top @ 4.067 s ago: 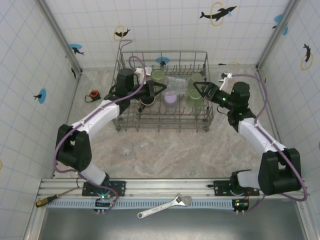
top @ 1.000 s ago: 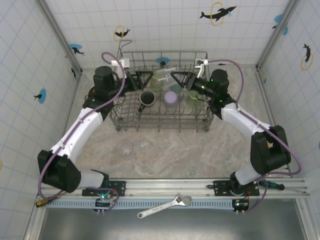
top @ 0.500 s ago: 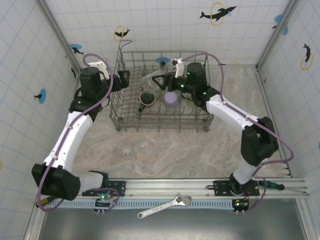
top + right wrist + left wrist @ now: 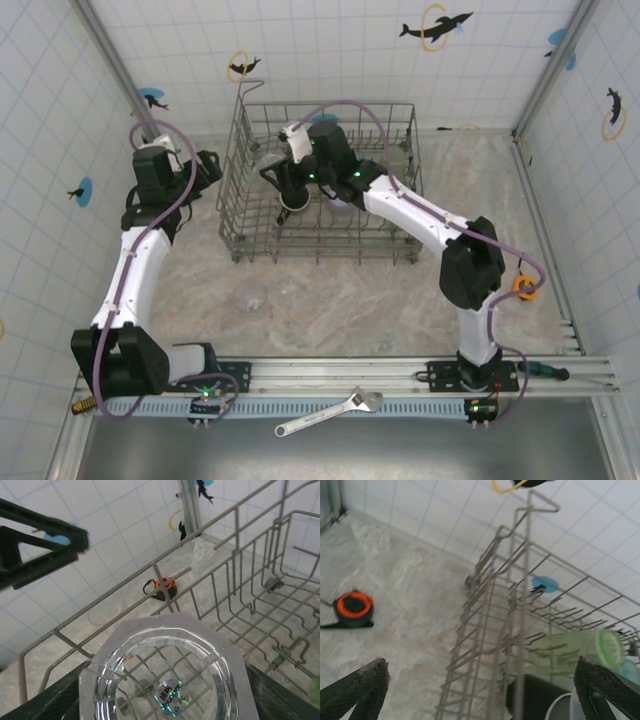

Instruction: Load the cups into the dish rack

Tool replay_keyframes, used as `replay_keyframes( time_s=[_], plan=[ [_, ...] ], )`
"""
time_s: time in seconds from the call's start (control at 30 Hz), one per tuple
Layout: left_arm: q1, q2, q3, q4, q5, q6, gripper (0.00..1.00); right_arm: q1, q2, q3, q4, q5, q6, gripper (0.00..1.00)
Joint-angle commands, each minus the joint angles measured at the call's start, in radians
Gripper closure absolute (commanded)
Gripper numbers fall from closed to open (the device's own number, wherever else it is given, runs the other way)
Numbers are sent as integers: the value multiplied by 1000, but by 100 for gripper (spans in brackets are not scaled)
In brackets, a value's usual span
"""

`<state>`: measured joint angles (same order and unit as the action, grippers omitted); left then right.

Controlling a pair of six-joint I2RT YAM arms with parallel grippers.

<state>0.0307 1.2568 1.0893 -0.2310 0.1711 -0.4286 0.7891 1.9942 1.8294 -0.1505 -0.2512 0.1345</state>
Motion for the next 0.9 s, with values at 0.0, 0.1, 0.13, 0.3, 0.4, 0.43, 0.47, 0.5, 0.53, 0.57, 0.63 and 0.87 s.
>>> replay_keyframes(
  time_s=[0.0, 0.1, 0.13, 0.3, 0.4, 0.43, 0.47, 0.5, 0.53, 0.57, 0.63, 0.87],
  plan=[
    [19, 15, -51, 31, 16, -21, 3, 27, 61, 108, -82, 33, -100, 61],
    [30, 38, -49, 15, 3, 19, 3, 43, 115, 177, -114, 26, -125, 61],
    [34, 41, -50, 8, -6, 19, 3, 44, 129, 195, -121, 23, -129, 61],
    [62, 29, -102, 24, 13, 18, 3, 60, 187, 258, -158, 25, -166, 60],
    [66, 29, -104, 22, 11, 14, 3, 69, 207, 260, -160, 27, -187, 61],
    [66, 31, -104, 21, 16, 13, 3, 71, 213, 260, -160, 24, -190, 60],
    [66, 35, -104, 18, 23, 12, 2, 74, 220, 261, -160, 15, -193, 60],
    [67, 36, -104, 19, 25, 12, 3, 76, 226, 262, -159, 8, -197, 60],
    [67, 38, -104, 19, 26, 10, 3, 79, 233, 264, -158, 2, -204, 60],
    [67, 39, -104, 17, 25, 10, 3, 81, 238, 267, -159, -2, -212, 60],
    [69, 38, -123, 18, 22, 10, 3, 91, 246, 270, -158, -5, -226, 60],
    [78, 39, -134, 20, 29, 6, 3, 129, 273, 275, -187, 9, -285, 60]
  ],
)
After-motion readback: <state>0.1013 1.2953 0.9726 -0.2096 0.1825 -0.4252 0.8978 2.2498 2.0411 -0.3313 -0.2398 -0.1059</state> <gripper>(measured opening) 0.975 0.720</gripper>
